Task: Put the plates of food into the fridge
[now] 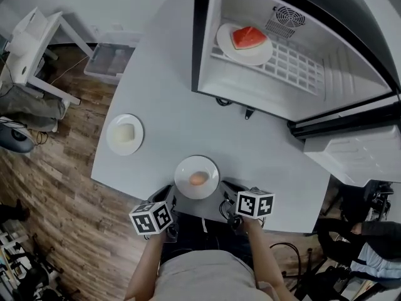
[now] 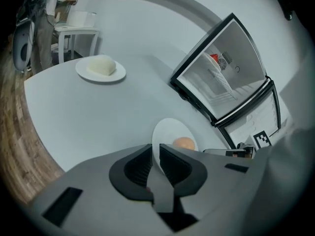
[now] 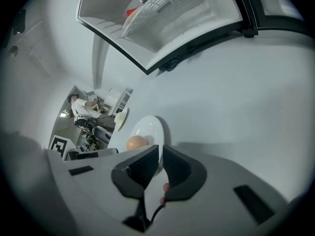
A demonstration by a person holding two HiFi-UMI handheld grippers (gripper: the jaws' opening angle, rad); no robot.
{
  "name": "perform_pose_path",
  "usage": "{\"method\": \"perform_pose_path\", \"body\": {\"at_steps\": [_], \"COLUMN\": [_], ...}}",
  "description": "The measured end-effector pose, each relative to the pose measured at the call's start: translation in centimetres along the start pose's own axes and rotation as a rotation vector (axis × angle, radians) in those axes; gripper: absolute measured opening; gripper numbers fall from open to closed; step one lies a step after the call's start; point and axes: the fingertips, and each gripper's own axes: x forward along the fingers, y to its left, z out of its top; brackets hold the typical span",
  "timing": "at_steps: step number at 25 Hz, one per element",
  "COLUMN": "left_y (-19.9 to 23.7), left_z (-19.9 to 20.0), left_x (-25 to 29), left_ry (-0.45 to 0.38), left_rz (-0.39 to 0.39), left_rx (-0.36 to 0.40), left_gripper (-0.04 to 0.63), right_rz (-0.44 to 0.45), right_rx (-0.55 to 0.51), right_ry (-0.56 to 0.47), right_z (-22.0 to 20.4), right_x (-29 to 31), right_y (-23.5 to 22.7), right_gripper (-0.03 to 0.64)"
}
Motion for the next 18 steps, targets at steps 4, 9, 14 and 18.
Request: {"method": "perform_pose_path", "body": {"at_steps": [4,9,14,18], "left_y": [0.1,0.1,-0.2,-0.2], "left_z": [-0.8,-1.8,-2.6,-2.4], "left_x": [0.6,1.3,1.7,1.8], "left_ry": [0.039,0.075,0.095,0.092], "left_rz": [-0.028,-0.068,-0.096,-0.106], "left_rx": [-0.068,-0.205,-0.282,-0.32], "left_gripper": [0.072,0.092,0.094,0.094], "right_rz": [-0.002,-0.004,0.015,0.058], "right_rx": [0.019,0.03,0.081,0.106], "right_ry": [0.026,0.038,0.055,0.066], "right_z": [-0.9,-1.3,-1.8,-1.8], "right_x": [0.3,0.6,0.7,0.9], "right_y": [-0.2,-0.3,-0.6,0.2], "right_gripper": [0.017,0.018,0.023,0.066]}}
